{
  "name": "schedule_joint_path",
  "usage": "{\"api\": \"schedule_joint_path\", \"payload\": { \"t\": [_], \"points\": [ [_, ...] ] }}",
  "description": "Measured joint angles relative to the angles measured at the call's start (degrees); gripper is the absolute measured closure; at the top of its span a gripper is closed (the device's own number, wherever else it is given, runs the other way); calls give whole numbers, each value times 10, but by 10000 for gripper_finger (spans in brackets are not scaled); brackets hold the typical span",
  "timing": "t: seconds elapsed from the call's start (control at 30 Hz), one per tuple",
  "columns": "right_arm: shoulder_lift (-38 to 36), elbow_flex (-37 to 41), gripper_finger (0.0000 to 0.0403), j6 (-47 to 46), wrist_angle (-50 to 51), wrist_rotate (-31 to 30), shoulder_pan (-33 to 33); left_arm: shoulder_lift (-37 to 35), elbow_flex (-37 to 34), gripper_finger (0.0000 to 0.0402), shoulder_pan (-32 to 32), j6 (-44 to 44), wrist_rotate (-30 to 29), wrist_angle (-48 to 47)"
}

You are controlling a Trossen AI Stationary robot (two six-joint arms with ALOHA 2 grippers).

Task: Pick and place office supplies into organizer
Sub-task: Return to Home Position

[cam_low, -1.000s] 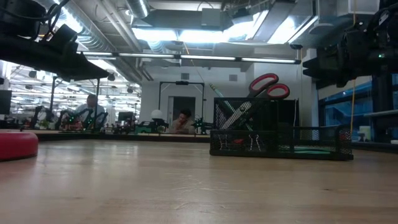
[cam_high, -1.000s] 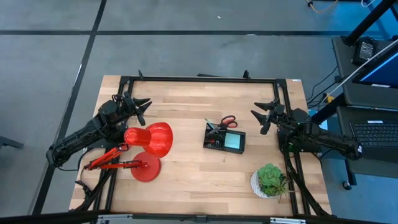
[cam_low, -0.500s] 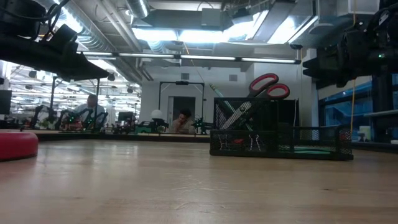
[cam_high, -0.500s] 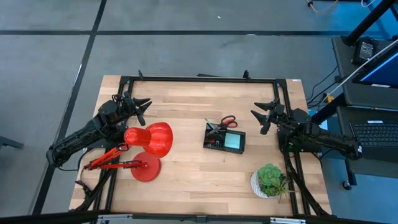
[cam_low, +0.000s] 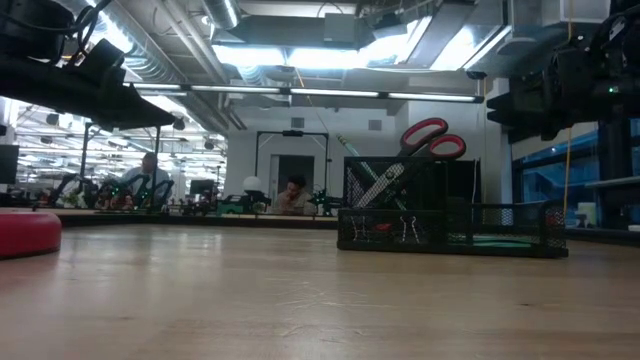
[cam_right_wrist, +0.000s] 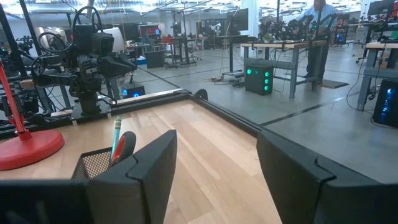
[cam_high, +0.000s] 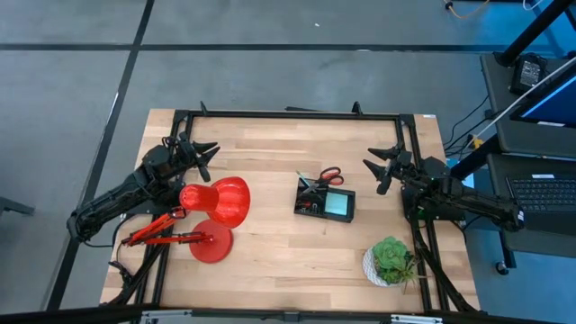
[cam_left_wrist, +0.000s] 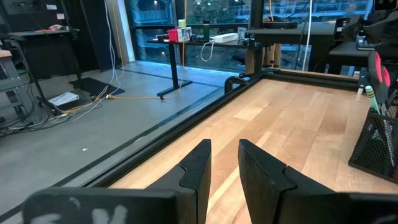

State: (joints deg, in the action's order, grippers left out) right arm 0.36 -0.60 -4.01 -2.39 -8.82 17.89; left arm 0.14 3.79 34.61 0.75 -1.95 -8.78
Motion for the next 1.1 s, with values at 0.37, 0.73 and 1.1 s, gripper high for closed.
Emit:
{"api": "schedule_joint_path", "payload": {
  "t": [0.37, 0.73, 1.1],
  "points": [
    [0, 0, 179, 0, 0, 0, 0, 0, 0, 327, 0, 0, 0, 0],
    [0, 0, 179, 0, 0, 0, 0, 0, 0, 327, 0, 0, 0, 0],
    [0, 0, 179, 0, 0, 0, 0, 0, 0, 327, 0, 0, 0, 0]
  ]
}}
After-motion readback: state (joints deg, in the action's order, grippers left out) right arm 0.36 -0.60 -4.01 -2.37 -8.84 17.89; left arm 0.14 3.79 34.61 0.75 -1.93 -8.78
